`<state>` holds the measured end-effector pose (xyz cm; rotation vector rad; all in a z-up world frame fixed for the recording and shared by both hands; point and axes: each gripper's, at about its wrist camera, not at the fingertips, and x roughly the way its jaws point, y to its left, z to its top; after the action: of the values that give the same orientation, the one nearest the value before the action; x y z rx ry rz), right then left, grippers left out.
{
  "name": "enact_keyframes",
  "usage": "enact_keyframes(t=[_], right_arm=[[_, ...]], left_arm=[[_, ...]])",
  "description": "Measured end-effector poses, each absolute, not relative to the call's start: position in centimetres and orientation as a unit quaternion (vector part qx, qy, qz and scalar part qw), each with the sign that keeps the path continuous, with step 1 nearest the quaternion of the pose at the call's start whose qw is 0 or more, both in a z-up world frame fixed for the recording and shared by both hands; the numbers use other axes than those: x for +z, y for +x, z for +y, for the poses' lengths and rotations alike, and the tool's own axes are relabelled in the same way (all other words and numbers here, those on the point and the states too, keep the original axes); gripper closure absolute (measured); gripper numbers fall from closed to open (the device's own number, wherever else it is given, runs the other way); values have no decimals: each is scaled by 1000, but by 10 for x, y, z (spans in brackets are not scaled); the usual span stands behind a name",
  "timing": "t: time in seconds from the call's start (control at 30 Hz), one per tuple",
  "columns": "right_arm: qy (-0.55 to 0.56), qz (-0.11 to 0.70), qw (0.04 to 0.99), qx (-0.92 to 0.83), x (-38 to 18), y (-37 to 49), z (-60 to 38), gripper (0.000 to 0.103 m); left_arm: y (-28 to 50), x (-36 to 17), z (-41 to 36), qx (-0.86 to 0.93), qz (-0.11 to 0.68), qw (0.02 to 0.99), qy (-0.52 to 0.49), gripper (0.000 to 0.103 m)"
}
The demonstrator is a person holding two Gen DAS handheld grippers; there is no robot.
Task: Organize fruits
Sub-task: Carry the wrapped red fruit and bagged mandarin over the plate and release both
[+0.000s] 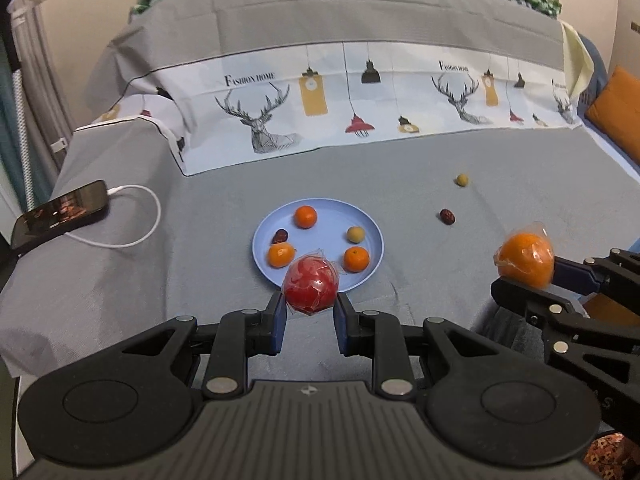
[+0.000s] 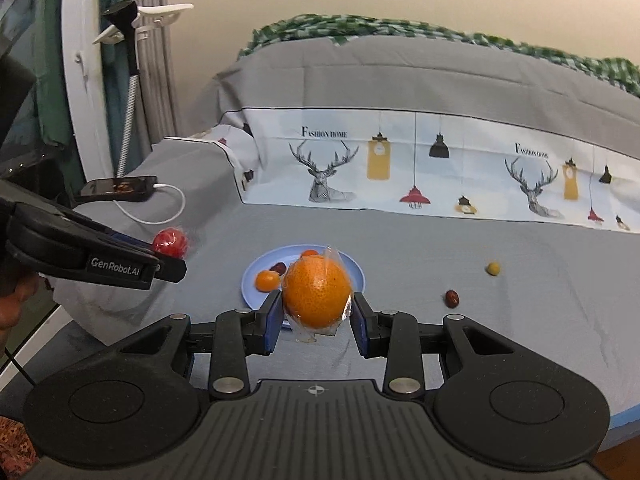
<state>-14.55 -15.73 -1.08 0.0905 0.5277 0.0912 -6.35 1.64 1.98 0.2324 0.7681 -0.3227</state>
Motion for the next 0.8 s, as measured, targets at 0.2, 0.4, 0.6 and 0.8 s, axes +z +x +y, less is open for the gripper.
enact_keyframes(t=[0.2, 0.4, 0.6, 0.8], right_arm=[[29, 256, 965, 50, -6, -153, -147, 66], [26, 251, 966, 48, -3, -156, -146, 66], [31, 253, 966, 47, -5, -157, -150, 66], [34, 263, 963, 50, -7, -151, -149, 66]], left_arm=[[-73, 26, 27, -154, 363, 913, 100, 75], [-78, 31, 28, -153, 354, 917, 98, 75], [-76, 31, 28, -152, 357, 916, 102, 75], [-70, 32, 26, -149, 361, 915, 101, 75]])
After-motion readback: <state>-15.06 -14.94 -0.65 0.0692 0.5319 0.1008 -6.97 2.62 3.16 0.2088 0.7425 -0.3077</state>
